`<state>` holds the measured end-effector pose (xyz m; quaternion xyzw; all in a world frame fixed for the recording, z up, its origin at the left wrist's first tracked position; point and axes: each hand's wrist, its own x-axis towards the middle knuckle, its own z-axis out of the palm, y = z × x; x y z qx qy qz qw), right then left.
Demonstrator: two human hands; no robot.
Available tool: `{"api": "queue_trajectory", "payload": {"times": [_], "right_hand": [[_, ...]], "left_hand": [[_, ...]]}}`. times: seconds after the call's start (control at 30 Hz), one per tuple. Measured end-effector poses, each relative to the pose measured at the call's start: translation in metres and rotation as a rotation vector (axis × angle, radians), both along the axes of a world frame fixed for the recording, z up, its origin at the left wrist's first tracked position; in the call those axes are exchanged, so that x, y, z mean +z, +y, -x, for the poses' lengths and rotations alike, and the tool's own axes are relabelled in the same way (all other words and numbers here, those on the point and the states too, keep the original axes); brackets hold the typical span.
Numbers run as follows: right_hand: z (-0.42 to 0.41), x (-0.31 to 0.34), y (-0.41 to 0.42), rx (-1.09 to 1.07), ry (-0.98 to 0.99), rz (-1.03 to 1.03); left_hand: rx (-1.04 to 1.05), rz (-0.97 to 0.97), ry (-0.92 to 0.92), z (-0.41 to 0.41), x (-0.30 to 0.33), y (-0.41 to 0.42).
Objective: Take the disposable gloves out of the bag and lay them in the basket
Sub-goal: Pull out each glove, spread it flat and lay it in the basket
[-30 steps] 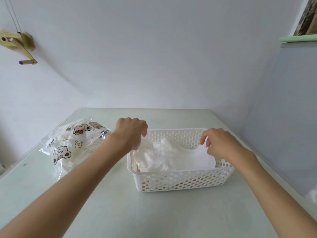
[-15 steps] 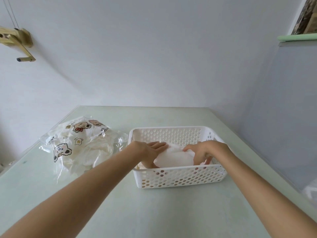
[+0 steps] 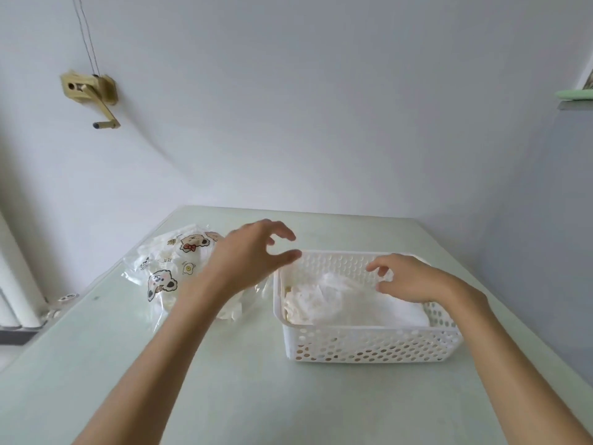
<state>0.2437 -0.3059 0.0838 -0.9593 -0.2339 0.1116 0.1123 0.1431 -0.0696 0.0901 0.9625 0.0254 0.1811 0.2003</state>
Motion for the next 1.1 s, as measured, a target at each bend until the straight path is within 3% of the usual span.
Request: {"api": "queue_trajectory", "payload": {"times": [0.07,0.2,0.27,0.37,0.53,0.63,0.73,0.8,0.93,1.1], "right_hand": [[0.021,0.005,0.021,0.054,-0.087,-0.149],[0.063,0.006,0.081,0.154,-0.317,-0.361],[0.076,0.001,0.115,0.203,-0.364,-0.347],[0.081,-0.018,0.156,0.25,-0.384,-0.155],[0.09,-0.037,0.194,0.232,-0.364,0.049],[0.093,-0.044,0.205,0.175,-0.323,0.057],[0.091,-0.043,0.203,0.135,-0.329,0.082],[0.088,-0.043,0.198,0.128,-0.311,0.106],[0.086,-0.032,0.189,0.112,-0.306,-0.046],[0.076,-0.011,0.169,0.216,-0.162,-0.228]], "left_hand": [[0.254,0.026,-0.048,0.021,-0.002,0.032],[0.518,-0.011,0.339,0.039,-0.021,0.074],[0.551,0.0,0.279,0.037,-0.033,0.08],[0.59,-0.007,0.229,0.033,-0.039,0.084],[0.462,0.094,0.256,0.037,-0.035,0.092],[0.38,0.178,0.256,0.042,-0.031,0.083],[0.402,0.09,0.257,0.045,-0.03,0.079],[0.317,0.114,0.369,0.047,-0.031,0.082],[0.132,0.09,0.677,0.051,-0.034,0.089],[0.19,0.091,0.613,0.045,-0.047,0.111]]}}
